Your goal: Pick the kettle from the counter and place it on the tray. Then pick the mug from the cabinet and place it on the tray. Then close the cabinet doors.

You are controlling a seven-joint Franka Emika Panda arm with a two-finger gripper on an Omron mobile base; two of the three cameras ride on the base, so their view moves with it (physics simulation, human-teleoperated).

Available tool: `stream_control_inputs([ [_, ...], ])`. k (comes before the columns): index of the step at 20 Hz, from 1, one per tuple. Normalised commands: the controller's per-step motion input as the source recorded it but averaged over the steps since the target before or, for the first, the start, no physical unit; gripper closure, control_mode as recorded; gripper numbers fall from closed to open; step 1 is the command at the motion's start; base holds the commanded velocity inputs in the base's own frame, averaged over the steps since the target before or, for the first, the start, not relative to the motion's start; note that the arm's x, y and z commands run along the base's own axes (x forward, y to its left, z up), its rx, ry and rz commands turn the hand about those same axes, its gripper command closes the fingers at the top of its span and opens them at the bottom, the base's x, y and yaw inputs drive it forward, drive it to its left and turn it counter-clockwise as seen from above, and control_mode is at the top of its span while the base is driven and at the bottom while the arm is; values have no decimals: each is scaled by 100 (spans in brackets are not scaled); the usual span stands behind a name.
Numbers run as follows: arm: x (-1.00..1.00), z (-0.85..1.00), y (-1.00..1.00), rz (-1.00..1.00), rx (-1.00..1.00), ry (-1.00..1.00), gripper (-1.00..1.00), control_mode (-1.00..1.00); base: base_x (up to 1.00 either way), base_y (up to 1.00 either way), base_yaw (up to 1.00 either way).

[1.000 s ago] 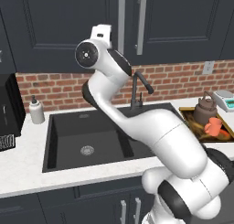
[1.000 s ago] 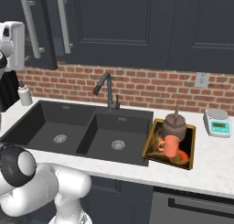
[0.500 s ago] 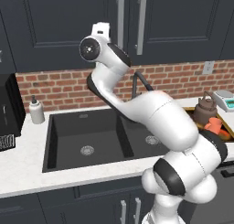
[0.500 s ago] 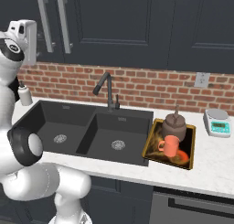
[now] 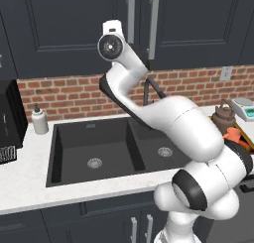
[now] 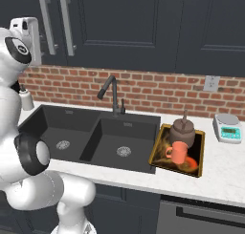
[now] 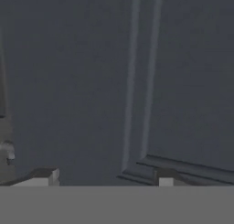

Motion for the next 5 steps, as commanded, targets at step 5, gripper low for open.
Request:
stream_control_inputs([
  [5,16,-34,1,18,-16,7,-100,-100,0,0,0],
])
